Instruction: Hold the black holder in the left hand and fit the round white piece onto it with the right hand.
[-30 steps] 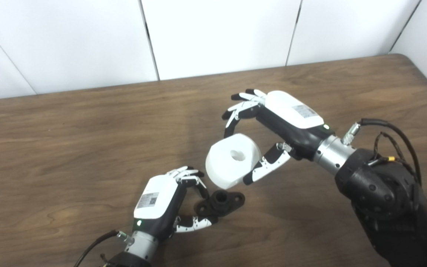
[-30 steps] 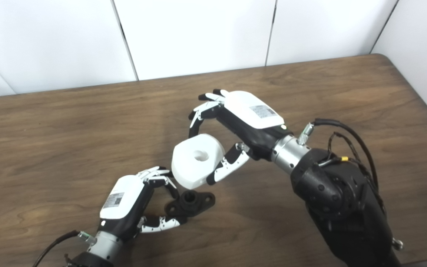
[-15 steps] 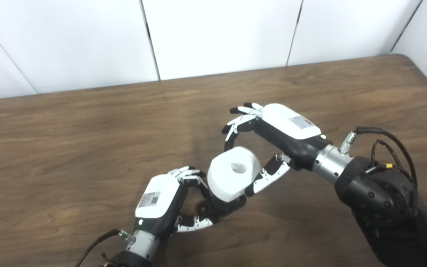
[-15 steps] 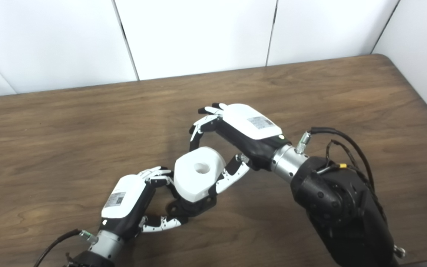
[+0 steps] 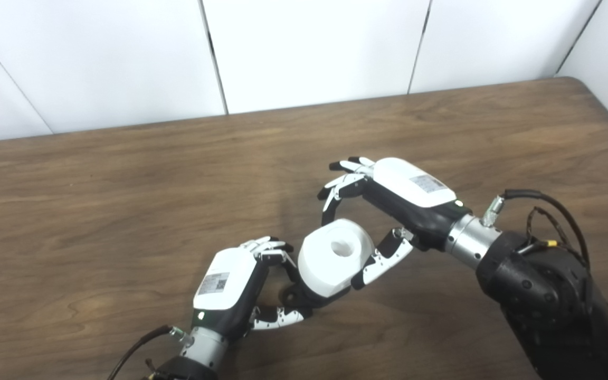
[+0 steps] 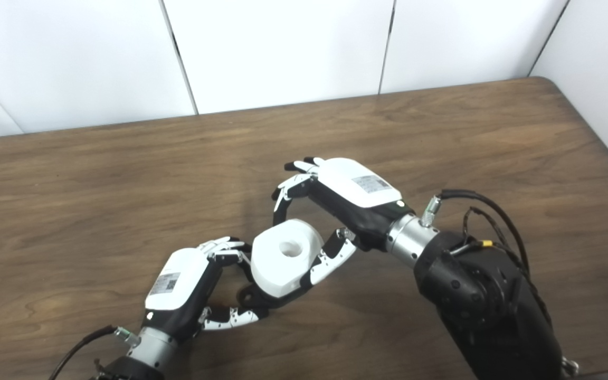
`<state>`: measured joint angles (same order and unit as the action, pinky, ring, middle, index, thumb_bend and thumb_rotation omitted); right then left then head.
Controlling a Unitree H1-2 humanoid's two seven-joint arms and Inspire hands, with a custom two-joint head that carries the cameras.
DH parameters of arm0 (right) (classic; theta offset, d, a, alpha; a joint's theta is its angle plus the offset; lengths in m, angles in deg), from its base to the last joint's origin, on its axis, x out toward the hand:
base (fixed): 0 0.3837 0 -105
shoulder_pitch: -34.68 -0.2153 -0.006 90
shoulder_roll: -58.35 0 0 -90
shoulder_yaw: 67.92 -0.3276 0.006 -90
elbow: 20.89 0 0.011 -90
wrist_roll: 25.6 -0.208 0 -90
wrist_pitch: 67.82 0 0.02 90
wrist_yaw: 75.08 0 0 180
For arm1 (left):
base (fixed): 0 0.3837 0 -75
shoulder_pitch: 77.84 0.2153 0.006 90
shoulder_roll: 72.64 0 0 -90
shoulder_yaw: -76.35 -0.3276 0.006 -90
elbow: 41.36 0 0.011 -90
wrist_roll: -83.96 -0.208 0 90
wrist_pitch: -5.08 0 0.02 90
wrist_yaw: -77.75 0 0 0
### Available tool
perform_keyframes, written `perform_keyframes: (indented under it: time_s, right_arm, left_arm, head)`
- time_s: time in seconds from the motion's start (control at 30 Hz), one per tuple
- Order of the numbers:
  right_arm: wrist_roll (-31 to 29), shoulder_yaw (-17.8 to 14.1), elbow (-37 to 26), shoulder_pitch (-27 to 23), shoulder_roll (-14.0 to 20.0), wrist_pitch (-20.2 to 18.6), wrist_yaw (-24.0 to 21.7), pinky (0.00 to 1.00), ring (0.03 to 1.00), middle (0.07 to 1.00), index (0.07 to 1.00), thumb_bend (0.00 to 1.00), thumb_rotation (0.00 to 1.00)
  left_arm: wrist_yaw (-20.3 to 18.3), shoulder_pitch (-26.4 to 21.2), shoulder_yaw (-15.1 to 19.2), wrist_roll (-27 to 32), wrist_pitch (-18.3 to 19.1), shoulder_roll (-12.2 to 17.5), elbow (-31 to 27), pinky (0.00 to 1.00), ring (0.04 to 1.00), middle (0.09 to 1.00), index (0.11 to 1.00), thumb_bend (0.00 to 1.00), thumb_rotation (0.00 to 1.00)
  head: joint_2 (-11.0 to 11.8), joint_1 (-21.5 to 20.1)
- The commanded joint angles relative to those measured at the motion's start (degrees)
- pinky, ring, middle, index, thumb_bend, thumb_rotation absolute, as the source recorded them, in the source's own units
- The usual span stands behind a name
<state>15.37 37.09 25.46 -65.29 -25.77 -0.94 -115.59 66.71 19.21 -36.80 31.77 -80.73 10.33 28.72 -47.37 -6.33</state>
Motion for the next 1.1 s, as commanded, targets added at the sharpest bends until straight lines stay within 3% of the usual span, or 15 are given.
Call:
perform_keyframes:
  time_s: [0.0, 0.33, 1.07]
  right_arm:
    - [0.67, -0.12, -0.92, -0.65, -0.18, 1.79, 1.08, 1.00, 0.949, 0.783, 0.482, 0.52, 0.13]
    - [0.87, -0.09, 0.43, 0.60, -1.60, 4.08, 2.88, 1.00, 0.947, 0.781, 0.481, 0.52, 0.14]
    - [2.79, 1.36, 0.91, 1.06, -3.99, 5.14, 2.47, 1.00, 0.961, 0.794, 0.482, 0.52, 0.14]
  left_arm:
    - [-1.36, 0.09, -0.53, -0.03, 0.84, -0.05, 0.95, 0.85, 0.863, 0.784, 0.487, 0.52, 0.05]
    - [-1.55, 0.07, -0.61, -0.16, 0.87, -0.05, 0.83, 0.85, 0.862, 0.784, 0.487, 0.52, 0.05]
    - [-2.50, 0.00, -1.00, -0.31, 1.86, -0.49, 0.12, 0.85, 0.870, 0.789, 0.487, 0.52, 0.05]
  head:
    - [-0.10, -0.05]
    - [-0.10, -0.05]
    - [-0.78, 0.67]
